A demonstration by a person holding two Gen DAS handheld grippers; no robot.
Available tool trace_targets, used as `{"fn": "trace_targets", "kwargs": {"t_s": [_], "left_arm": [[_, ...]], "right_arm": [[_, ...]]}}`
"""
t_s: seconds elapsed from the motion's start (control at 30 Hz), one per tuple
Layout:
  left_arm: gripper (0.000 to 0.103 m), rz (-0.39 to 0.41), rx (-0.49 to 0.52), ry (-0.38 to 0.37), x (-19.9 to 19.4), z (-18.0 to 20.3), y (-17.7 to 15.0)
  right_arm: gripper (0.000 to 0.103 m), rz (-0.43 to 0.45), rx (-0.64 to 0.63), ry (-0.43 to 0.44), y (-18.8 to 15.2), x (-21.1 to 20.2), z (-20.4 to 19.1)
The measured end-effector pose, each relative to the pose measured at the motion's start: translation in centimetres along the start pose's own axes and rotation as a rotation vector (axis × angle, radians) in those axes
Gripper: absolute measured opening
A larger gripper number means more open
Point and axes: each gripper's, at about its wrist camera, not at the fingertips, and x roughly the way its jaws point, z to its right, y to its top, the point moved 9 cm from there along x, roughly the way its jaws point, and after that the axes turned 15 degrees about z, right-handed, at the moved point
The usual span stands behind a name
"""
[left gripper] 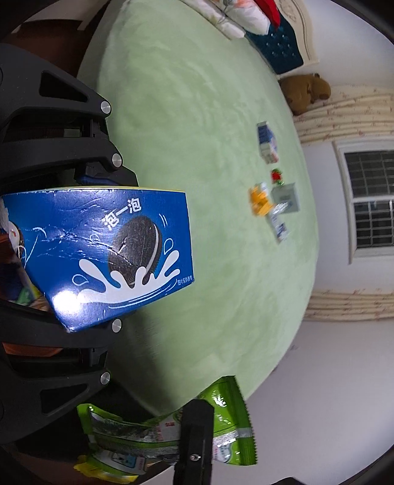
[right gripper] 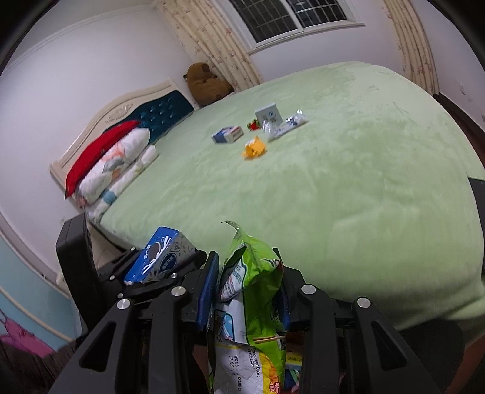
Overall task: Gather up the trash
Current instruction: 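Carry the Oreo box and green snack bag off the bed over the orange bucket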
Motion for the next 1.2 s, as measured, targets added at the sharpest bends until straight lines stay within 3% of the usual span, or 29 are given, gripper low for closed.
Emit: {"fn": "trace_targets", "kwargs": {"t_s": [0.37, 0.67, 0.87, 1.2], "left_arm": [[0.05, -0.161, 0.039, -0.044, -0.8, 1.7, -6.8], [0.05, -0.345, -0.009, -0.054, 1.4, 1.9, -12.5], [0.05, -0.459, -0.065, -0.066, 2.6, 1.5, -15.4], [0.05, -0.596, -0.049, -0.092, 3.9, 1.8, -18.5]], "right_arm": [[0.034, -0.116, 0.027, 0.026, -6.5, 0.5, 1.2], [0.034, -0.241, 0.06, 0.024, -12.2, 3.1, 2.2], [0.035, -0.298, 0.087, 0.02, -13.9, 4.2, 2.9], [0.036, -0.35, 0.034, 0.016, -15.2, 6.2, 2.9]]}}
